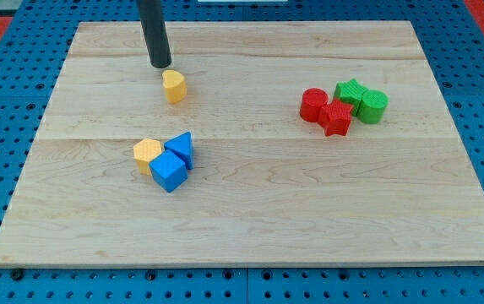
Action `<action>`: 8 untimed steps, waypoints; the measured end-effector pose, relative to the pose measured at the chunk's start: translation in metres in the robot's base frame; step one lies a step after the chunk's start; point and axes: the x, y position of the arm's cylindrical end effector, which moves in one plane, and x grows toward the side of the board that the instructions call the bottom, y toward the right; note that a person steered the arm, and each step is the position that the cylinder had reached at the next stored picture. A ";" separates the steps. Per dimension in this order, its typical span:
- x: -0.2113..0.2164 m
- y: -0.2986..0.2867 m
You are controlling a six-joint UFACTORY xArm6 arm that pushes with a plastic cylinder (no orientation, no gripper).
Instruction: Move the yellow heart towards the blue triangle
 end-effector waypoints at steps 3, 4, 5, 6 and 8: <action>0.041 0.028; 0.041 0.019; 0.039 0.011; 0.039 0.010; 0.077 0.034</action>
